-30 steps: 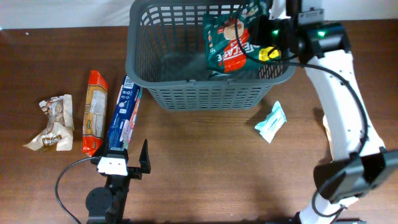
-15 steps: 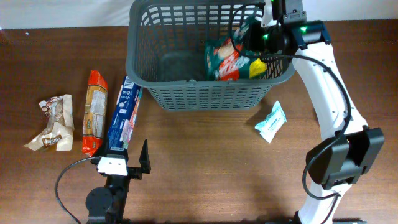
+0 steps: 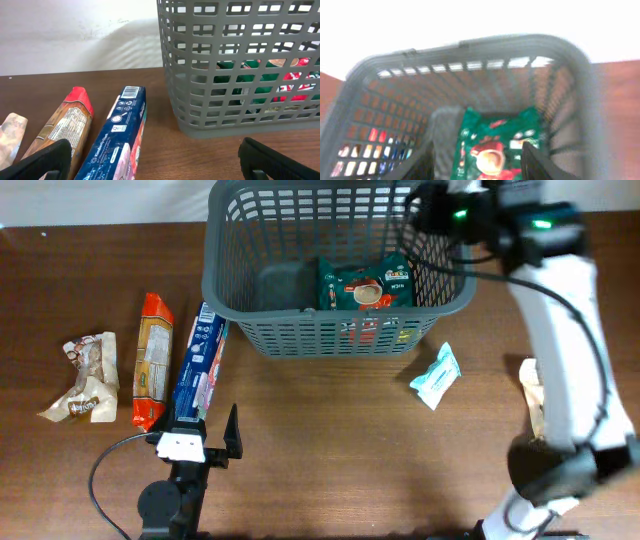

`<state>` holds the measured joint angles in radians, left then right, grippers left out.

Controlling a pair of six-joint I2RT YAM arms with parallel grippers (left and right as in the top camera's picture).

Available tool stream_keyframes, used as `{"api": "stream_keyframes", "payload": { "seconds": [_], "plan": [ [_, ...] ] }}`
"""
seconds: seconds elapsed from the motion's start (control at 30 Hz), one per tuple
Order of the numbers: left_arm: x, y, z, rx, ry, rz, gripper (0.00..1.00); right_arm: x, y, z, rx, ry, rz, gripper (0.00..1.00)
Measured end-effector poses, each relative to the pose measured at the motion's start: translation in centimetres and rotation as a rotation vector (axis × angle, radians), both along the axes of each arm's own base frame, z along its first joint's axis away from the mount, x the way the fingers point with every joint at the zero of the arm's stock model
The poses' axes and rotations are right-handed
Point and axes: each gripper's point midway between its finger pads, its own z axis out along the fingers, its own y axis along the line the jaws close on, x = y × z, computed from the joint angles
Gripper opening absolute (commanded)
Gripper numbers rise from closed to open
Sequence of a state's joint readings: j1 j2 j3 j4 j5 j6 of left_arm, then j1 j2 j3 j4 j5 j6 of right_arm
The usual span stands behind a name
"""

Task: Pack container
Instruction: 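Carry the Nescafé bag over the basket and release it inside, then grasp the beige Panibee wrapper with the right gripper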

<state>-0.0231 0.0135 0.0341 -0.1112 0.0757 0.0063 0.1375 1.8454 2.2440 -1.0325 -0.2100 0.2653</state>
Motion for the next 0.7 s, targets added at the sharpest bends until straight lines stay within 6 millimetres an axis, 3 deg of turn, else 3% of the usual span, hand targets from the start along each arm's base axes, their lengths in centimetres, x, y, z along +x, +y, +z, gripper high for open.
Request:
{"api": "stream_keyframes", "payload": {
  "seconds": [0.13,0.2,0.27,0.37,0.47,0.57,0.6,0.63,0.7],
  "plan": [
    [0.0,0.0,0.0,0.0,0.0,0.0,0.99,-4.6,-5.7,7.1,-0.101,-0.137,-0.122,0.56],
    [0.0,0.0,0.0,0.0,0.0,0.0,0.99,-6.2,-8.9,9.2,-0.138,-0.184,-0.203,0.57],
    [0.0,0.0,0.0,0.0,0.0,0.0,0.99,-7.6,-12.7,10.5,-0.187,-0.211,-0.299,0.57],
    [0.0,0.0,0.0,0.0,0.0,0.0,0.99,-8.9,-18.8,10.5,-0.272,-0.193,-0.451,0.61],
    [0.0,0.0,0.0,0.0,0.0,0.0,0.99,-9.7,-24.6,7.1,-0.321,-0.082,-0.577,0.64],
    [0.0,0.0,0.0,0.0,0.0,0.0,0.99,-10.1,-29.1,-0.7,-0.314,0.13,-0.644,0.68],
    [0.0,0.0,0.0,0.0,0.0,0.0,0.99,-10.3,-29.9,-4.9,-0.3,0.227,-0.639,0.68],
    [0.0,0.0,0.0,0.0,0.0,0.0,0.99,-10.5,-30.0,-6.3,-0.292,0.261,-0.636,0.68],
    [0.0,0.0,0.0,0.0,0.0,0.0,0.99,-11.7,-29.8,-12.5,-0.267,0.419,-0.612,0.68]
  ]
}}
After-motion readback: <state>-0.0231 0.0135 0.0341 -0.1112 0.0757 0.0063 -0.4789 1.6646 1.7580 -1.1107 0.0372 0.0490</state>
